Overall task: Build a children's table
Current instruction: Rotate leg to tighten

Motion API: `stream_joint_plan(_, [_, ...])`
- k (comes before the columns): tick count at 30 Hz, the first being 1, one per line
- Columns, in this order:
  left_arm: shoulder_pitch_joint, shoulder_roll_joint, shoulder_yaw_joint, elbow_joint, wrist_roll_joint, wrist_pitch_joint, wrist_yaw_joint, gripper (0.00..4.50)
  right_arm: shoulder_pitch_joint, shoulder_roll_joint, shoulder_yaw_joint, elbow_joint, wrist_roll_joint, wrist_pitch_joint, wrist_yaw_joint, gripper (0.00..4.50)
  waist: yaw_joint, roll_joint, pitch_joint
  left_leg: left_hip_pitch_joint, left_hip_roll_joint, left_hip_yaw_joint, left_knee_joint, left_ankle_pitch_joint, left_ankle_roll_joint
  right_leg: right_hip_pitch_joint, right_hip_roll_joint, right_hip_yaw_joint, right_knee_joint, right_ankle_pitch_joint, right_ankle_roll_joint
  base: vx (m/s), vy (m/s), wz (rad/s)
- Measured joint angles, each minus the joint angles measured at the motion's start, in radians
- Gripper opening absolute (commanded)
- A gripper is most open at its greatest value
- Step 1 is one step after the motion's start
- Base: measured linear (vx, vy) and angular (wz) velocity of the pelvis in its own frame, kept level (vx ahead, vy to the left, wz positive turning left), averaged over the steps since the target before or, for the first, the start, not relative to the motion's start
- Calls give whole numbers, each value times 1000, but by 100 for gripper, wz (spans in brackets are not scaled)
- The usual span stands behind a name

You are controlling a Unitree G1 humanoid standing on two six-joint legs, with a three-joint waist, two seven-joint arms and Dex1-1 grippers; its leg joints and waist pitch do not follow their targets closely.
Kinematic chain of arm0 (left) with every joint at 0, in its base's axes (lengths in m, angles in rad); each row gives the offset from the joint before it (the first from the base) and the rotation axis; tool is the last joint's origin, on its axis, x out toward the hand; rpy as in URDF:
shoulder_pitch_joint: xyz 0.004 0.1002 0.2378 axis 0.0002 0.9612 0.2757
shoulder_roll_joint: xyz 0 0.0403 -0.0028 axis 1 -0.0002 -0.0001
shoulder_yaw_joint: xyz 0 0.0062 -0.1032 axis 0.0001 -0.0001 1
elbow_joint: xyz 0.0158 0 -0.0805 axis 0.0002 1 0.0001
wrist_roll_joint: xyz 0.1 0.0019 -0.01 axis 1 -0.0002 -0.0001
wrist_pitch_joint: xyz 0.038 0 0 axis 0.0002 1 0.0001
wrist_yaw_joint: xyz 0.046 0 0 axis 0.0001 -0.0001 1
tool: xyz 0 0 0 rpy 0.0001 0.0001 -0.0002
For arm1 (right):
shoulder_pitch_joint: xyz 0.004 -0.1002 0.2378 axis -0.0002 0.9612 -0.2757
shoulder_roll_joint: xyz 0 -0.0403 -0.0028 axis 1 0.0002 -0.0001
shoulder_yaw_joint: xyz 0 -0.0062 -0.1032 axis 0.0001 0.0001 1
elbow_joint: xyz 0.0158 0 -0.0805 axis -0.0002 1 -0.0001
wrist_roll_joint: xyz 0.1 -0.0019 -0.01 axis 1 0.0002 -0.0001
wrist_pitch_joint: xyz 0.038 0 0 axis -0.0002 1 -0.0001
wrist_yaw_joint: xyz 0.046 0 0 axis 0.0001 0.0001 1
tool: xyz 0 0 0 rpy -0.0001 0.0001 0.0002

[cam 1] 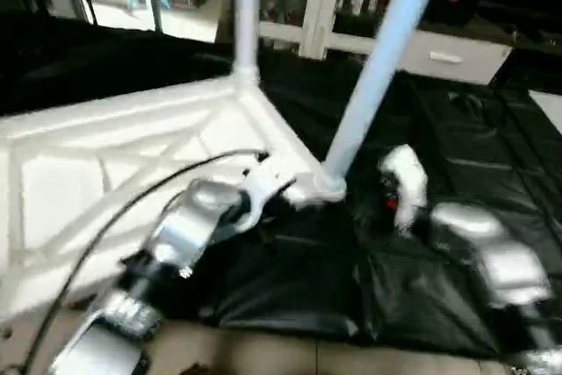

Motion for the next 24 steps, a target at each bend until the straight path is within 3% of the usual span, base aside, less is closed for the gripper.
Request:
stream_joint_plan(6, [31, 57, -23, -61, -18, -12, -92, 0, 7, -114, 41, -14, -33, -28, 121, 448, 1, -3, -1, 0, 0, 0, 1, 0, 0, 1, 0, 0, -1, 0, 0, 0, 0, 0])
stream_joint_plan(11, [54, 100, -48, -124, -39, -4, -161, 0, -15, -113, 70, 42, -76, -82, 127, 448, 3, -3, -1, -2, 0, 0, 1, 0, 0, 0, 0, 0, -1, 0, 0, 0, 0, 0])
stream_joint_plan(24, [72, 119, -66, -167, -54, 9, -187, 0, -61, -67, 92, 156, -80, -157, 161, 448, 3, -3, -1, -2, 0, 0, 3, -1, 1, 1, -1, 0, 0, 0, 0, 0, 0, 0])
